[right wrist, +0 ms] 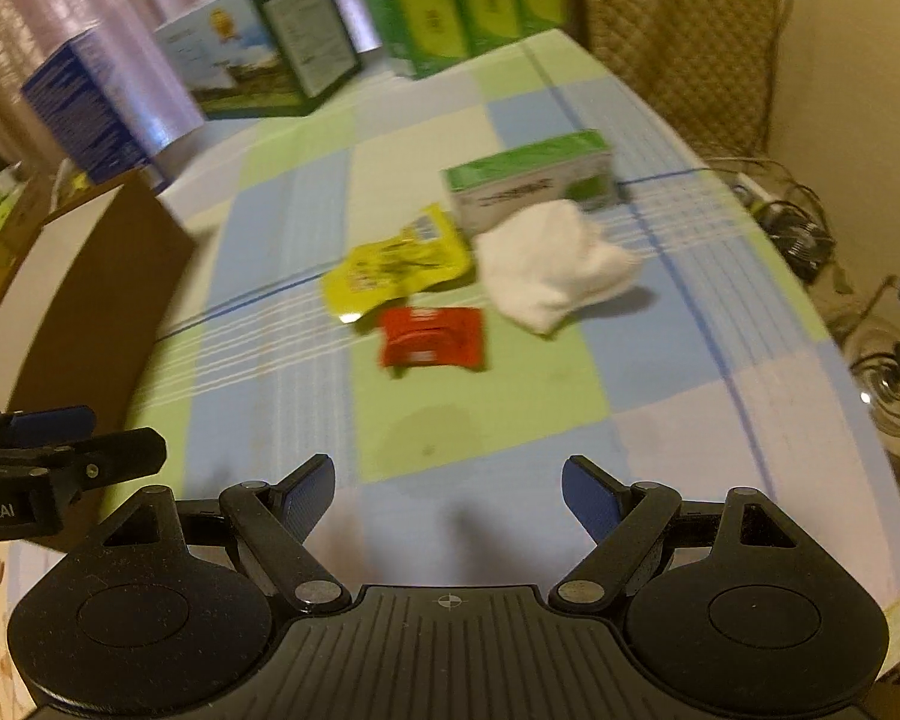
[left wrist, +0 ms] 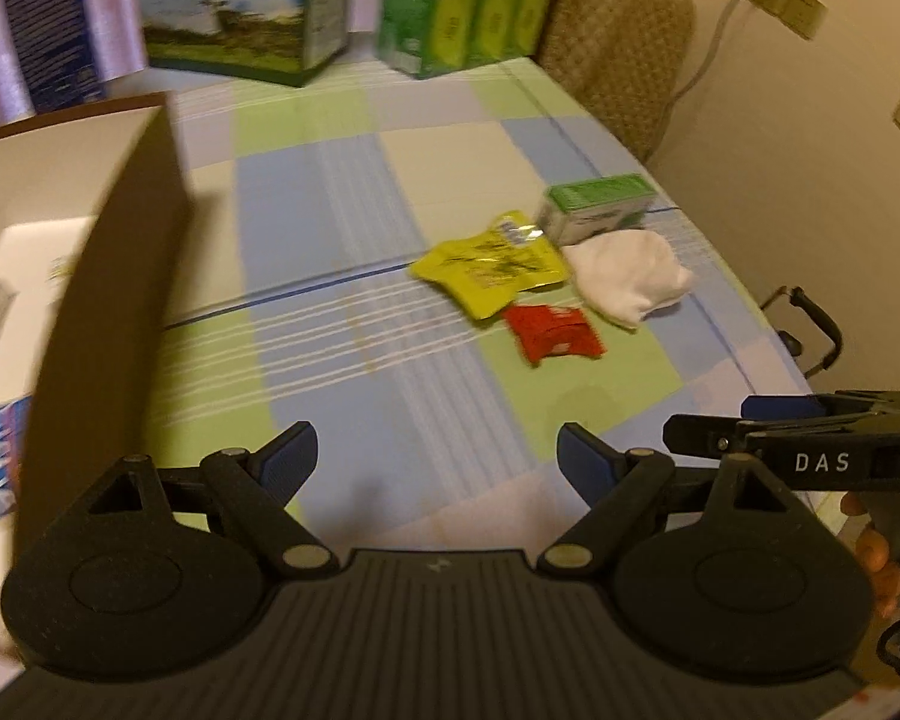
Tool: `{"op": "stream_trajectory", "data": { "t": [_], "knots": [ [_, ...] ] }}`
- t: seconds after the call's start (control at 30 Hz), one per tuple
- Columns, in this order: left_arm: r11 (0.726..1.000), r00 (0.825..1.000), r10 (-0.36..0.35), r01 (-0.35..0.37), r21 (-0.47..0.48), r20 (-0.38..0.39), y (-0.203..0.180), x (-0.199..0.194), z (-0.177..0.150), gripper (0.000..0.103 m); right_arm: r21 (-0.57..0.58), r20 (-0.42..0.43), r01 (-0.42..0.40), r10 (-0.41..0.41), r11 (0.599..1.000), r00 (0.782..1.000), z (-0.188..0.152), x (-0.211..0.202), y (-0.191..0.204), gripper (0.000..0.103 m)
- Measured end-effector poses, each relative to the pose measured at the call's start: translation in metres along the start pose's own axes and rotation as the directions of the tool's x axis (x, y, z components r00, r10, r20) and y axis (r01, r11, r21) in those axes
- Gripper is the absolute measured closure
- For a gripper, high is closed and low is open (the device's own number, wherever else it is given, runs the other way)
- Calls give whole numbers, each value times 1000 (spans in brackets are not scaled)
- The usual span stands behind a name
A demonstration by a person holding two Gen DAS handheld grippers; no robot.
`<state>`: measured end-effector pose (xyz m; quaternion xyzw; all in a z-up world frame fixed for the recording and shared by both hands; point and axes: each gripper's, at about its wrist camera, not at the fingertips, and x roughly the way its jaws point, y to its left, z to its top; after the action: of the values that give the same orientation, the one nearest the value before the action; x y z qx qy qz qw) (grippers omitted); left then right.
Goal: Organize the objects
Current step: 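Withdraw both tools from the box toward the remaining table items, then grasp the red candy with the left tool while the right tool grasps the yellow packet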
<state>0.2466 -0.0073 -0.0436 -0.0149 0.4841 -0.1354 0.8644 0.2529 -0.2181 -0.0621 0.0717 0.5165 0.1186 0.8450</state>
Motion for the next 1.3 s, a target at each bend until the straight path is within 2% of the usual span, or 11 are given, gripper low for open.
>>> {"op": "stream_trajectory", "data": {
  "t": [0.1,0.37,0.67,0.77,0.87,1.03,1.17,1.3],
  "knots": [
    [998,999,-50,50,49,13,-12,20,4,21,27,3,14,-15,1000,1000,2,1,-18,23],
    [972,995,-96,91,214,12,-43,68,20,27,90,-7,61,-60,994,998,9,4,-61,23],
    [915,992,-127,118,386,-2,-73,113,47,30,141,-27,86,-83,986,996,13,6,-98,23],
    [896,990,-139,134,423,-19,-80,127,53,35,151,-36,90,-85,984,996,15,8,-106,23],
    [887,989,-136,147,438,-57,-83,143,56,42,160,-45,93,-87,983,995,17,10,-112,23],
    [889,987,-124,157,430,-105,-80,153,54,59,166,-54,94,-86,982,995,21,14,-119,23],
    [898,983,-120,168,408,-142,-76,151,47,63,163,-63,86,-77,983,995,24,19,-121,23],
    [922,983,-102,150,358,-150,-75,154,47,64,147,-70,75,-65,986,995,27,24,-119,23]
  ]
}}
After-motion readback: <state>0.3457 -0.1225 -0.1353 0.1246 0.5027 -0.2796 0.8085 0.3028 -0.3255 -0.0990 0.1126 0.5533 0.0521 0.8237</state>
